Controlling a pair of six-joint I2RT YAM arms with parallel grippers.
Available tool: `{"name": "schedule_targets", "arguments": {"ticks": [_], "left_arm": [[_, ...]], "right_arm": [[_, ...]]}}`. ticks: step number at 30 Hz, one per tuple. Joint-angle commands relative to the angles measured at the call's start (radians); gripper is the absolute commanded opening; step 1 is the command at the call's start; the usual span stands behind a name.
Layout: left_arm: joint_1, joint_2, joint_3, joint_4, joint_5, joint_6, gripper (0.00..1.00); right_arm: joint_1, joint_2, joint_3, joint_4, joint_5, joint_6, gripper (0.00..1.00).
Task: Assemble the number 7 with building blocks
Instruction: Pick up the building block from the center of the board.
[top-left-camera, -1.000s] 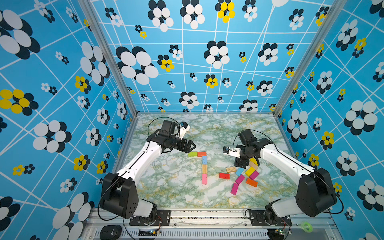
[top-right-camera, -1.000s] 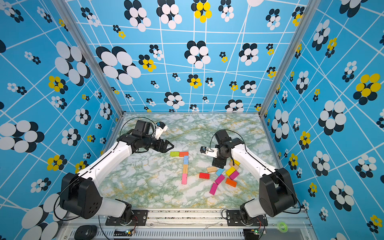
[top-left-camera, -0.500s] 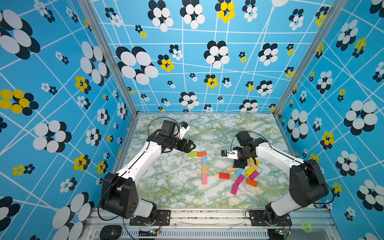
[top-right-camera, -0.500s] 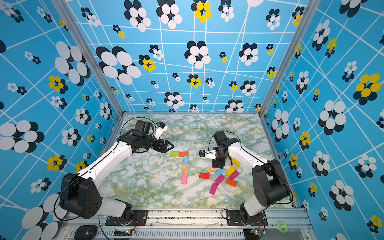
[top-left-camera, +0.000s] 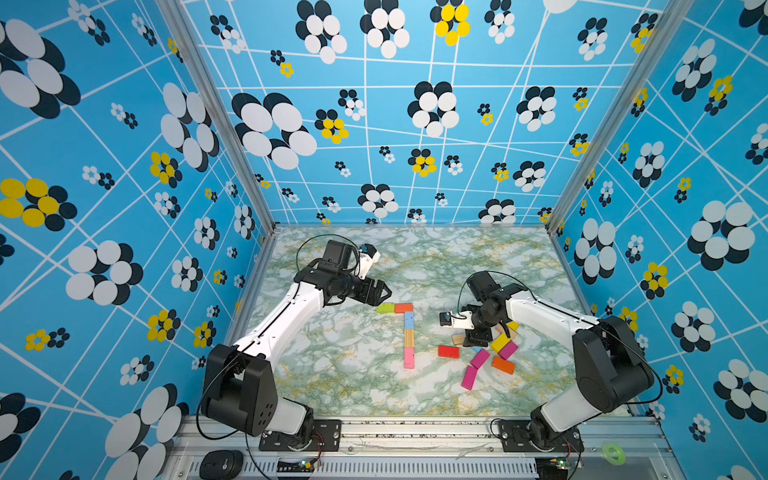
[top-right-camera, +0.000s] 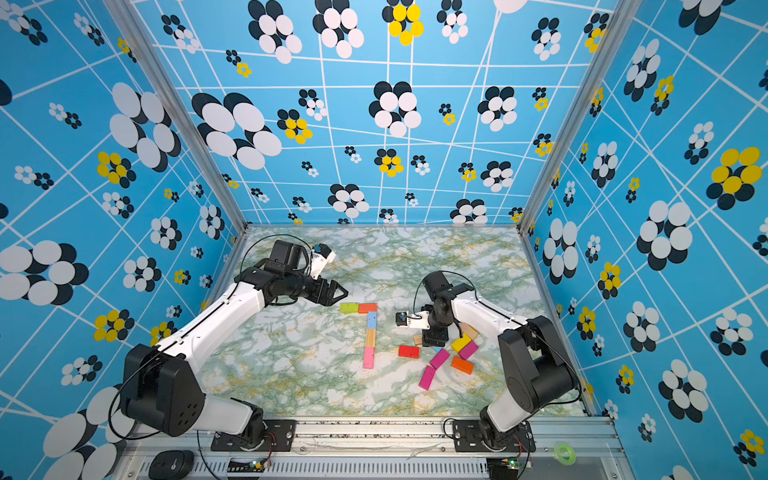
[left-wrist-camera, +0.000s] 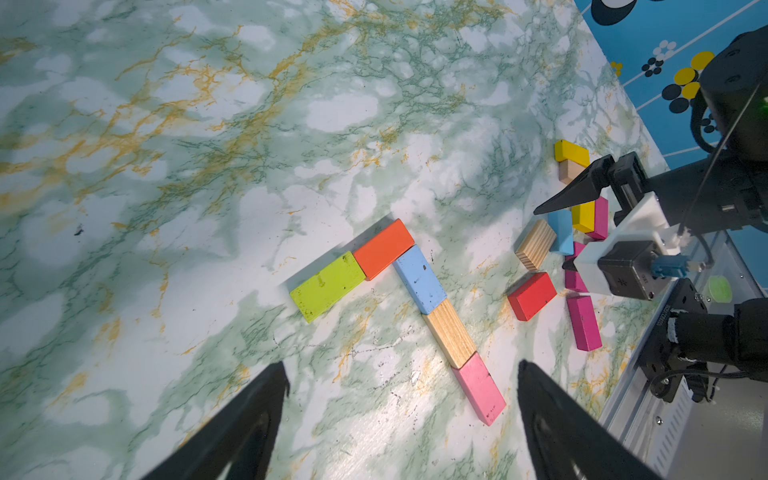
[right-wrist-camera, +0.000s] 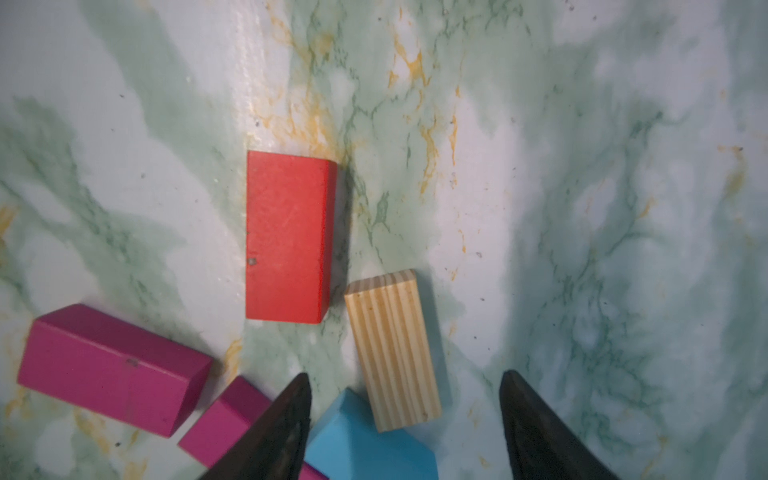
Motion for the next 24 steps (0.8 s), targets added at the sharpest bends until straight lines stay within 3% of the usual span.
{"name": "schedule_targets", "arguments": {"ticks": [1,8,24], "left_arm": [[0.008,0.006,-0.005,-0.008,-0.004,0.018,0.9],[0.007,0.008,-0.006,-0.008,-0.001,0.016,0.9],[0.007,0.015,-0.006,-0.008,0.006,0.014,0.9]], "right_arm": [[0.007,0.027,-0.023,0.019,-0.001,-0.003,0.68],[0.007,0.061,-0.03,0.049,0.015,0.011,0.65],[0.017,0.061,-0.046,0.115,0.055,0.018,0.24]]}}
